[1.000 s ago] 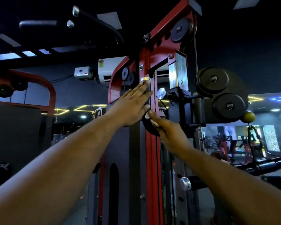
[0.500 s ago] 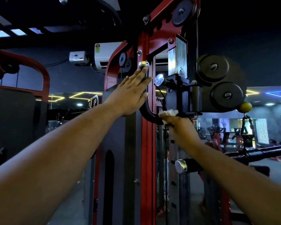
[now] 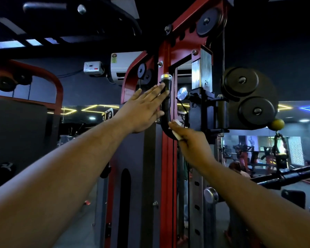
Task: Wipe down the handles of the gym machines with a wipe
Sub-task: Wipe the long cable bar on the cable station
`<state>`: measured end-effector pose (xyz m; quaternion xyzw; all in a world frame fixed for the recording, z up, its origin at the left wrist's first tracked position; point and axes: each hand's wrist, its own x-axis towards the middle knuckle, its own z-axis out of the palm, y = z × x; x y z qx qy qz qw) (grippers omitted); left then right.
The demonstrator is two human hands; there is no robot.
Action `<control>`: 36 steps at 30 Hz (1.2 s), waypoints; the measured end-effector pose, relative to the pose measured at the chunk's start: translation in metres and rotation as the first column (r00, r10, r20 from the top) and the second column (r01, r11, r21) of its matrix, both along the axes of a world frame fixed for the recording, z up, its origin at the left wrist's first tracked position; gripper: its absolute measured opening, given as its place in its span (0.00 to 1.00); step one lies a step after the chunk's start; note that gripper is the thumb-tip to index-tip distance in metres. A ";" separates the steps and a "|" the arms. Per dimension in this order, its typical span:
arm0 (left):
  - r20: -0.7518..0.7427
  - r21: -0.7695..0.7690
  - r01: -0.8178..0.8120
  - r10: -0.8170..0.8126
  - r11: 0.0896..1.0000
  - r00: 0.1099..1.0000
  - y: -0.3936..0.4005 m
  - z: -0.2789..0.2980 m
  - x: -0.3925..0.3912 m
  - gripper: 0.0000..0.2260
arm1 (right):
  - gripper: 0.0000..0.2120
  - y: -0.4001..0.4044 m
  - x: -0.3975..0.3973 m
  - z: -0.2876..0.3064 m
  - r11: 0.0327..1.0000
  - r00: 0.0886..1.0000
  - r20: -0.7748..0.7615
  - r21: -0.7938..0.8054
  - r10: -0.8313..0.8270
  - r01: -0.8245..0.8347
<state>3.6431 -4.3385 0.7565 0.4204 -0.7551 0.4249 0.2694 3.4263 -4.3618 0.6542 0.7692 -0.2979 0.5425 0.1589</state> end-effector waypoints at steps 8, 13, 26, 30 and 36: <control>-0.065 0.055 0.074 -0.071 0.996 0.995 0.006 0.021 -0.005 0.27 | 0.19 -0.004 0.048 0.051 0.945 0.879 0.376 0.027 0.294 -0.327; -0.031 0.061 0.071 -0.069 0.996 0.997 -0.005 0.010 0.003 0.29 | 0.23 0.010 0.026 0.010 0.989 0.976 0.195 0.092 0.097 -0.117; -0.094 0.044 0.066 -0.061 0.997 0.994 0.001 0.020 0.013 0.32 | 0.25 -0.028 0.014 0.053 0.847 0.808 -0.510 -0.530 -0.294 -0.027; 0.028 0.014 0.091 -0.091 0.996 0.995 0.001 -0.004 0.009 0.28 | 0.28 -0.024 -0.024 0.027 0.919 0.686 -0.699 -0.379 -0.205 -0.112; 0.075 -0.038 0.025 -0.022 0.999 0.997 -0.008 -0.030 0.001 0.27 | 0.25 -0.006 -0.033 -0.008 0.987 0.997 -0.079 -0.162 -0.019 0.006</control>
